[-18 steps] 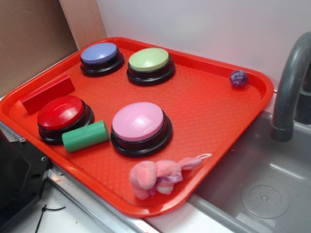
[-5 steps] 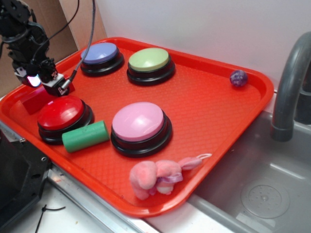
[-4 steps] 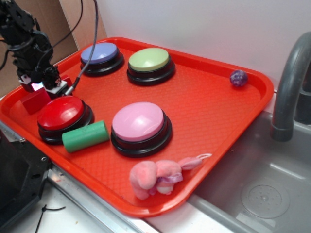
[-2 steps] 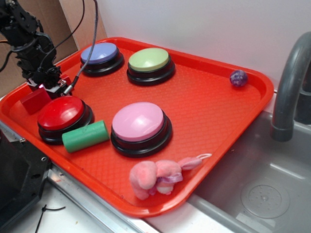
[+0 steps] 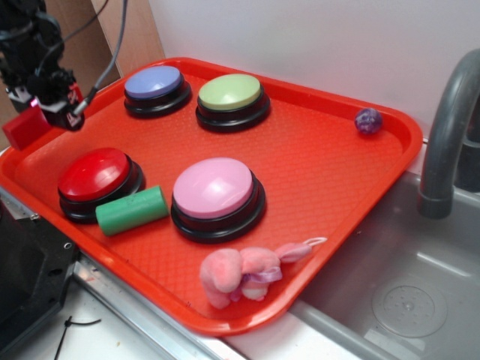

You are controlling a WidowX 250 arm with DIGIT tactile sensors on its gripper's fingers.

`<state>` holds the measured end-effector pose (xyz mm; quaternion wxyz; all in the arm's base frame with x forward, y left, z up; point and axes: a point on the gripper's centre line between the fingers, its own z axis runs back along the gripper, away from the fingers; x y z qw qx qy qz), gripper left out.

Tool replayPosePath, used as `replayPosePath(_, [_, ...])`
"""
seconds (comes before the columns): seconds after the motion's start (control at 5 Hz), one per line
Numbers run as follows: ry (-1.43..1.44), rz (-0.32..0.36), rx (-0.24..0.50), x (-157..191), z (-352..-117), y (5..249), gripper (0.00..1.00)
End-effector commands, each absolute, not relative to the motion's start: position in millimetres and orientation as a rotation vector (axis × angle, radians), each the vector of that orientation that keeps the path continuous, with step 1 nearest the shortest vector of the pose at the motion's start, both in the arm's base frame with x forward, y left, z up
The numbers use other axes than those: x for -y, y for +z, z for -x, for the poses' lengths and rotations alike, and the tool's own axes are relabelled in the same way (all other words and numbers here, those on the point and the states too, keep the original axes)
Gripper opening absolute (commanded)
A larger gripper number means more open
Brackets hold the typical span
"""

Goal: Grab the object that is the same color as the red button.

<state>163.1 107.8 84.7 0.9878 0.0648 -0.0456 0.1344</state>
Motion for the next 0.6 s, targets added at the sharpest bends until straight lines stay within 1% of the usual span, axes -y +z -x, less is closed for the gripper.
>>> replayPosePath(0.0, [0.221,-0.029,0.231,-58.8,-211.9,164.0,0.00])
replayPosePath(0.2, [0.205,-0.045,0.233,-34.5,-229.8,183.8,0.00])
replayPosePath(0.4, [0.199,-0.032,0.206,-25.1,-237.1,183.9,0.00])
